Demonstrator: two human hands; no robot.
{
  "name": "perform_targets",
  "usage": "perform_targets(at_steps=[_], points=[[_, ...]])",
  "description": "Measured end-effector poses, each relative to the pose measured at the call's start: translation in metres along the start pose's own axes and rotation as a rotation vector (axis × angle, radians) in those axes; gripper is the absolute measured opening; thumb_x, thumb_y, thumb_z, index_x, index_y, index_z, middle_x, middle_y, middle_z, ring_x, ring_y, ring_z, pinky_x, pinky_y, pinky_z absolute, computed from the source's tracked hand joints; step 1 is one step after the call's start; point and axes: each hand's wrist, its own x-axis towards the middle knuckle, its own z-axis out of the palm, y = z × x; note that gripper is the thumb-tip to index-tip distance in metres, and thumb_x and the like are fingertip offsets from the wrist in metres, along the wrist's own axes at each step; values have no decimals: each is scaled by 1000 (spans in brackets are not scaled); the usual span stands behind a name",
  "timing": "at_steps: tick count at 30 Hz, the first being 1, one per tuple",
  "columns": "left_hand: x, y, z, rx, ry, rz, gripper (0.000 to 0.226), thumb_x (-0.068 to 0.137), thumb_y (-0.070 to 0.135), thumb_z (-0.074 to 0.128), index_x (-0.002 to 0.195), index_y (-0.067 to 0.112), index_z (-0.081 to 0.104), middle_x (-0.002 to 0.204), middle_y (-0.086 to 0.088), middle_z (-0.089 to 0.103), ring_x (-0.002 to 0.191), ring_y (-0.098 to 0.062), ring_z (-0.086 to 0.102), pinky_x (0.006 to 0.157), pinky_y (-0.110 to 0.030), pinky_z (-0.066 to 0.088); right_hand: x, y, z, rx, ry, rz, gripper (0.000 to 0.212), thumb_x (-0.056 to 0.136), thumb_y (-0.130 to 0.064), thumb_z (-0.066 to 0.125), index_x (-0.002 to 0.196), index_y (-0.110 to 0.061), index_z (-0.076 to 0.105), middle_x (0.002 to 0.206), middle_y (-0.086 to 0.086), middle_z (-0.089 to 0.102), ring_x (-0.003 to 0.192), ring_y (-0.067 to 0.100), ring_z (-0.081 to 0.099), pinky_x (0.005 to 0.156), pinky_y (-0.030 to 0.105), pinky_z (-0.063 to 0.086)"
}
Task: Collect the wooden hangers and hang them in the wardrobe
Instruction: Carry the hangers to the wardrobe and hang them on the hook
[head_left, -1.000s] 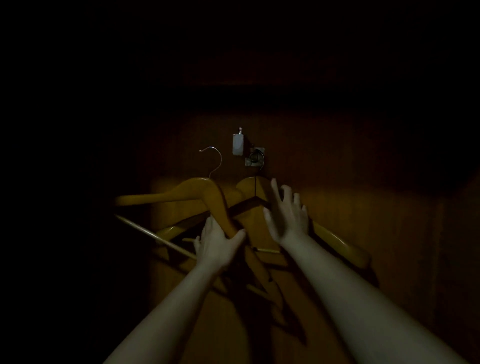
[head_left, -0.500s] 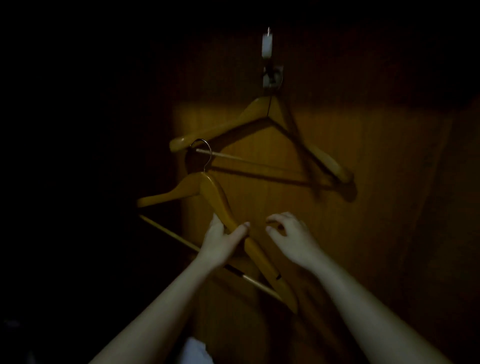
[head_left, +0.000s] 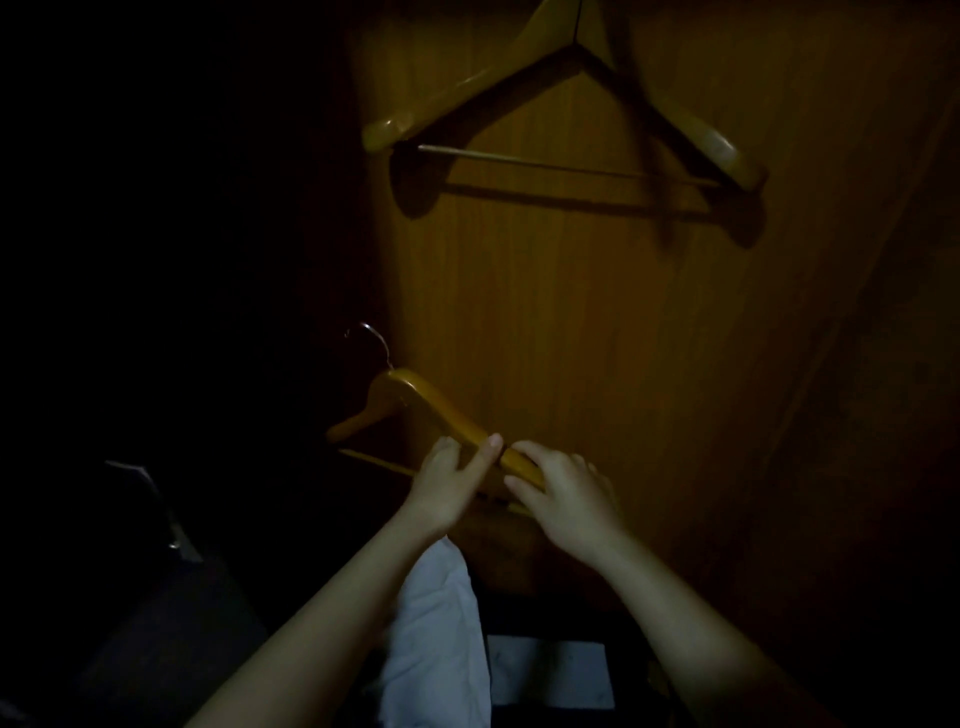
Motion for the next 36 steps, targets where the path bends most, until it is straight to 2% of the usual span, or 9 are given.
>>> perform_targets(at_steps=[4,7,10,14,20,24,28,32,36], points=[[-15,-10,-20,14,19,42,52,87,57,44,123,22,53,121,1,59,113,-17,56,99,-38,47,0,15,-10,20,-28,40,23,91,-37,52,113,-30,57,67,-15,50,69,11,56,71,35,48],[-19,-17,-37,225,316,145,38,88,38,55,120,18,49,120,0,54,113,-18,54,96,-36,48,4,24,-25,154,-5,36,6,90,-29,58,93,-26,61,63,-12,52,58,-1,53,59,18,44],[-15,-15,-56,388,553,241,60,83,32,65,133,15,37,132,-6,42,125,-21,40,107,-41,32,6,29,-47,251,-63,20,7,90,-24,58,92,-21,64,71,-4,59,63,-1,54,60,15,40],[4,0,-79,615,479,321,76,83,39,64,144,22,23,146,-7,34,135,-24,32,113,-45,23,6,31,-77,324,-173,24,14,90,-22,57,102,-16,64,77,3,58,66,13,56,57,20,45],[22,22,-83,725,405,546,53,91,29,54,141,21,36,127,-7,59,111,-22,60,89,-36,51,7,30,-101,429,-212,29,13,91,-20,56,99,-13,64,68,-5,57,51,4,51,52,17,43],[33,45,-81,695,422,575,55,91,30,52,143,26,33,121,-6,64,97,-22,67,78,-32,54,13,22,-118,207,-55,62,22,89,-29,58,111,-28,60,95,-2,66,83,12,64,78,31,53],[47,82,-72,711,460,622,56,90,33,51,143,27,33,111,-8,68,84,-22,68,67,-29,51,31,1,-144,-166,39,48,69,87,-46,55,144,-45,15,147,-9,36,133,19,39,107,46,36],[67,128,-68,716,470,664,55,91,41,47,143,31,31,107,-4,68,85,-20,68,70,-32,54,66,-15,-171,-265,192,-91,81,89,-40,55,146,-42,-3,153,-12,21,136,21,35,105,46,34],[91,177,-69,766,492,717,54,92,44,42,143,36,27,107,-1,66,88,-18,66,73,-35,55,106,-18,-198,-206,406,-240,78,90,-24,58,148,-37,9,149,-12,29,131,21,41,102,39,36]])
